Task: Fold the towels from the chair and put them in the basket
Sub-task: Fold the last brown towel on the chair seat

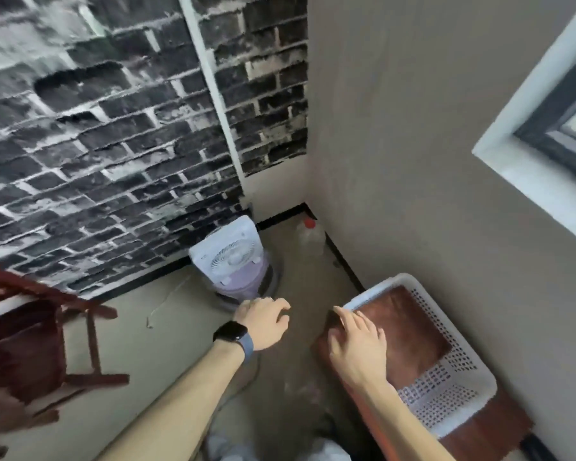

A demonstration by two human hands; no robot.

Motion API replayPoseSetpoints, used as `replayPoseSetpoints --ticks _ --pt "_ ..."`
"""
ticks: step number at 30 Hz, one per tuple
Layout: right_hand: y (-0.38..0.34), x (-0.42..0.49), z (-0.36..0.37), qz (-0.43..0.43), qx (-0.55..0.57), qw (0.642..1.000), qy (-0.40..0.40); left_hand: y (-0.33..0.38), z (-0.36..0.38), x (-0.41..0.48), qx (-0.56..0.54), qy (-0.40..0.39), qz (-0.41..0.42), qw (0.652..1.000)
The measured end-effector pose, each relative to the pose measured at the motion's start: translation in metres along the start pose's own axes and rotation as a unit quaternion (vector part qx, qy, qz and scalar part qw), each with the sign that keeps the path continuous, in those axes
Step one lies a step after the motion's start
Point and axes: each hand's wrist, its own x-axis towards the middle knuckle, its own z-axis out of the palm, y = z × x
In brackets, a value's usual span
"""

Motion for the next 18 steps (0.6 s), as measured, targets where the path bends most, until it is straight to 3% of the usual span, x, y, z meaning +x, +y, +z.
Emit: replayPoseSetpoints --ticks 3,7,12,18 --pt "-0.094 0.0 0.007 -0.173 0.013 0.985 0.013 -0.078 -0.02 -0.063 -0.132 0.112 -0.1 0.98" --pt "-0.227 -0.022 0.042 -0.322 0.024 0.946 -0.001 -0.184 -0.023 -0.17 -0.204 0.192 -0.231 0.932" --pt "-0.384 -0.085 0.111 -0.446 0.012 0.893 -0.058 -0.309 -0.001 -0.308 -0.248 0.279 -0.349 0.86" --pt "-0.528 -0.183 0.193 -0.508 0.032 0.844 -0.171 -0.434 0.046 -0.446 -0.31 0.301 -0.458 0.777"
